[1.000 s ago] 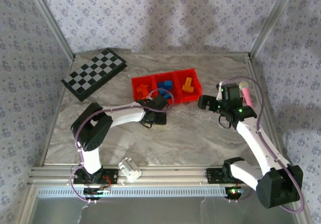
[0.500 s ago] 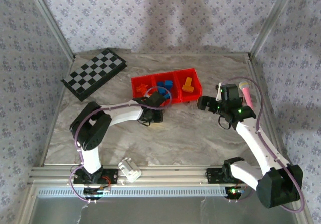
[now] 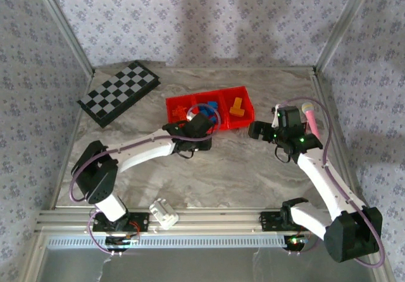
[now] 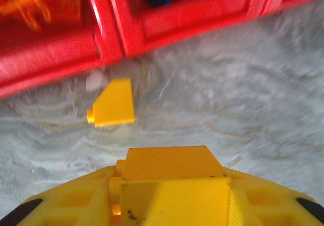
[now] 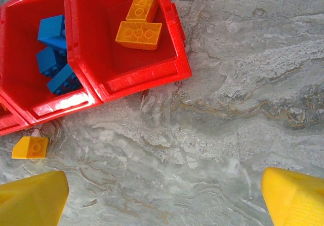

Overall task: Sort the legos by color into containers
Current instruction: Pick up the lego from the center of the table, then place the lego in the container.

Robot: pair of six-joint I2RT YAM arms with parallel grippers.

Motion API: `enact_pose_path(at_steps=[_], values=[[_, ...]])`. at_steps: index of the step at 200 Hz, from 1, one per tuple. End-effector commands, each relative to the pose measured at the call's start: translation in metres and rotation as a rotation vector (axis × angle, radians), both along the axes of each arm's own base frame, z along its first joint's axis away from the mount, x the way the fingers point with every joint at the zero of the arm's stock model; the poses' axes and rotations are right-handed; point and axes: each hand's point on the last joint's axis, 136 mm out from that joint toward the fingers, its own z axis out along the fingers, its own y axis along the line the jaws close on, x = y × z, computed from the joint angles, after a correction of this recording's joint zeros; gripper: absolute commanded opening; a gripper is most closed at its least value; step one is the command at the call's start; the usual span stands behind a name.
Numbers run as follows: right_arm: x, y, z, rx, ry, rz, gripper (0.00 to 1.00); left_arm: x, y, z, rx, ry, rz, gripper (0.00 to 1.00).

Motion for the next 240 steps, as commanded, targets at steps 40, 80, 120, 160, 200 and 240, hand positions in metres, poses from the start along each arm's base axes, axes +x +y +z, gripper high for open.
enact_pose_path(at_steps=[40, 80, 120, 160, 200, 240], values=[[-0.008, -0.014, 0.009, -0.036, -0.014, -0.071, 1.0, 0.074, -0.062, 0.08, -0.05, -0.288, -0.091, 0.4], [-0.026, -0.027, 0.016, -0.057, -0.009, -0.122, 1.0, 0.13, -0.115, 0.096, -0.079, -0.325, -0.164, 0.42], [-0.049, -0.04, 0.017, -0.069, -0.008, -0.167, 1.0, 0.174, -0.152, 0.084, -0.081, -0.305, -0.209, 0.42], [-0.07, -0.05, 0.02, -0.083, -0.009, -0.193, 0.99, 0.198, -0.154, 0.052, -0.065, -0.268, -0.193, 0.42], [-0.078, -0.056, 0.023, -0.096, -0.013, -0.21, 0.99, 0.208, -0.15, 0.024, -0.094, -0.205, -0.173, 0.47], [-0.081, -0.058, 0.027, -0.108, -0.003, -0.209, 0.99, 0.21, -0.161, 0.003, -0.147, -0.172, -0.18, 0.6]])
